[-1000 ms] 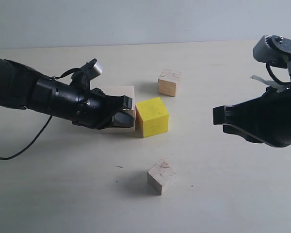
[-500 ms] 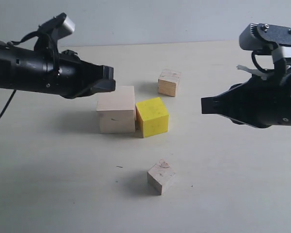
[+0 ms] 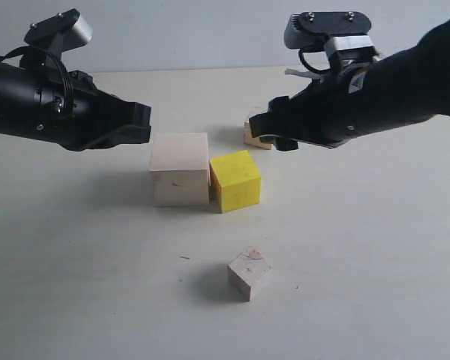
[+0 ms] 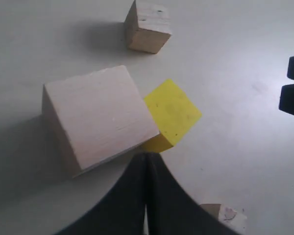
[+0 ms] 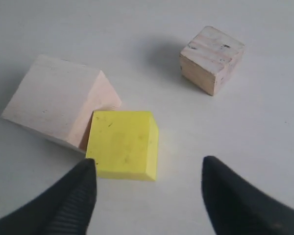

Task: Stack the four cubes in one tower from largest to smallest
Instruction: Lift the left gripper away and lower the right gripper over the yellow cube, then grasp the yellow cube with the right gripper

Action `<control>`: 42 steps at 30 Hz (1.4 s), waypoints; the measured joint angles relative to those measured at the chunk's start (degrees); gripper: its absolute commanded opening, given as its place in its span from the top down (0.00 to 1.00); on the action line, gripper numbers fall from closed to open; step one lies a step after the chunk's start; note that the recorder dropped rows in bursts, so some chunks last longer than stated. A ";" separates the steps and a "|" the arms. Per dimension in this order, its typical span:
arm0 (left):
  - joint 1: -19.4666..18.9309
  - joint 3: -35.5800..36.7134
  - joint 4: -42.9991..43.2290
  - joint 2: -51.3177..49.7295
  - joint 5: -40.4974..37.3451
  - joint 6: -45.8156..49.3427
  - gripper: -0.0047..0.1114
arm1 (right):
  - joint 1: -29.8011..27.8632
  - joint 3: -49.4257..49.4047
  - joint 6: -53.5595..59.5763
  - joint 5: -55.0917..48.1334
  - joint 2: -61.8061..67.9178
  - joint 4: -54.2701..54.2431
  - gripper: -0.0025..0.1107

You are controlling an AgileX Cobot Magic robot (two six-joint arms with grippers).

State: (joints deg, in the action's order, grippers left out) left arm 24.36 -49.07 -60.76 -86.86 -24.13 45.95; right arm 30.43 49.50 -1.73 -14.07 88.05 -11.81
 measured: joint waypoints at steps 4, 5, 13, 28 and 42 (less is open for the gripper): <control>-0.84 0.09 2.57 0.00 -0.72 -2.96 0.96 | 0.00 3.29 0.10 -0.57 5.02 -0.10 0.34; -0.94 0.09 2.73 0.00 -0.72 -3.17 0.96 | 0.00 3.98 0.22 -1.08 6.02 -0.10 0.34; -0.95 0.09 2.94 0.00 -0.95 -3.51 0.96 | 0.00 9.44 0.30 -4.37 13.92 -1.30 0.34; -0.95 0.09 3.24 0.00 -0.95 -3.62 0.96 | 0.00 11.35 10.14 -7.30 16.26 -14.46 0.31; -0.95 0.09 4.52 0.00 -0.76 -3.62 0.96 | 0.00 11.78 12.25 -7.38 19.05 -15.26 0.18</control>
State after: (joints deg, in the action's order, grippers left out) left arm 23.41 -48.98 -56.24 -86.86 -24.88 42.33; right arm 30.43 61.28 10.52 -21.45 107.09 -27.07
